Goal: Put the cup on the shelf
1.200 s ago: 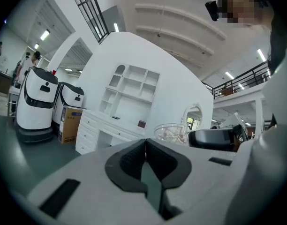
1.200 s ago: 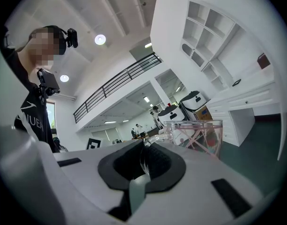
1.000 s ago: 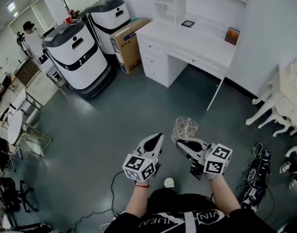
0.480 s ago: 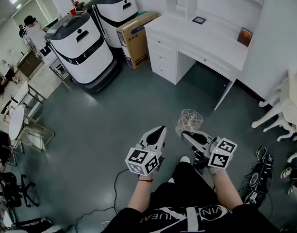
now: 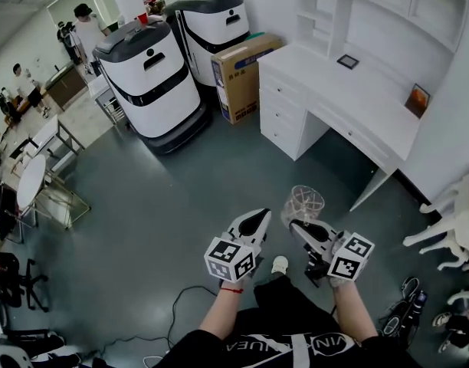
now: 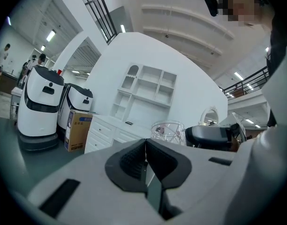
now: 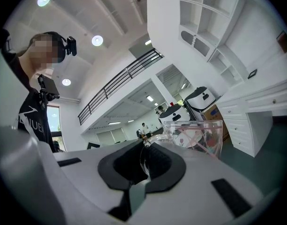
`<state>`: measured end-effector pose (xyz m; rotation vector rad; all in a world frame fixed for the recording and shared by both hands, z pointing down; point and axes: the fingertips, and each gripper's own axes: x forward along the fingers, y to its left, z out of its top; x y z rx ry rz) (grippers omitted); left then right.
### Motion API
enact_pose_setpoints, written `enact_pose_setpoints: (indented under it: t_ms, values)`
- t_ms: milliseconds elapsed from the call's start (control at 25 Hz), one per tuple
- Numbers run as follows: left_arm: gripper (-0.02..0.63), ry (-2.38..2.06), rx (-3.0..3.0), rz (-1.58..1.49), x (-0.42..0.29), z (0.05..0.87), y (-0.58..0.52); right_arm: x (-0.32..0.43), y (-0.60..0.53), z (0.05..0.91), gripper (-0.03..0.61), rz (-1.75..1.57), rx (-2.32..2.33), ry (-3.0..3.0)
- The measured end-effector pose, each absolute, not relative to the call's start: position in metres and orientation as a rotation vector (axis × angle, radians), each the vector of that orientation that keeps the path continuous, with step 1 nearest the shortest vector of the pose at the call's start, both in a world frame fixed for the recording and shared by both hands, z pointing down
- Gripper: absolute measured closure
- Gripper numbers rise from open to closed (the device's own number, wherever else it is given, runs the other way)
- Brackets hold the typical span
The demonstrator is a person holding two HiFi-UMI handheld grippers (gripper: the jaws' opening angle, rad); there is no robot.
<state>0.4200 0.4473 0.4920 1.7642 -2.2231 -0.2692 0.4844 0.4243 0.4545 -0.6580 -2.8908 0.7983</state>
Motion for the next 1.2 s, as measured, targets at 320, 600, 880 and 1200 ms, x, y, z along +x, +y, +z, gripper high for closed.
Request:
enact_pose_setpoints:
  t_ms: [320, 600, 880, 1200]
  values:
    - [0.604, -2.245, 1.727, -0.303, 0.342, 0.481, 0.401, 0.406, 0.384, 0.446, 0.569, 0.769, -0.728, -2.866]
    - [0.604, -2.243, 1.72, -0.3, 0.295, 0.485, 0.353, 0.357, 0.341, 0.453, 0.569, 0.74, -0.751, -2.838]
    - [0.604, -2.257, 1.722, -0.309, 0.253, 0.483, 0.314, 0.316, 0.303, 0.45, 0.569, 0.727, -0.76, -2.851]
    - [0.604, -2.23, 1.723, -0.302, 0.232, 0.495, 0.287, 0.291, 0.279, 0.461, 0.569, 0.785, -0.743, -2.839]
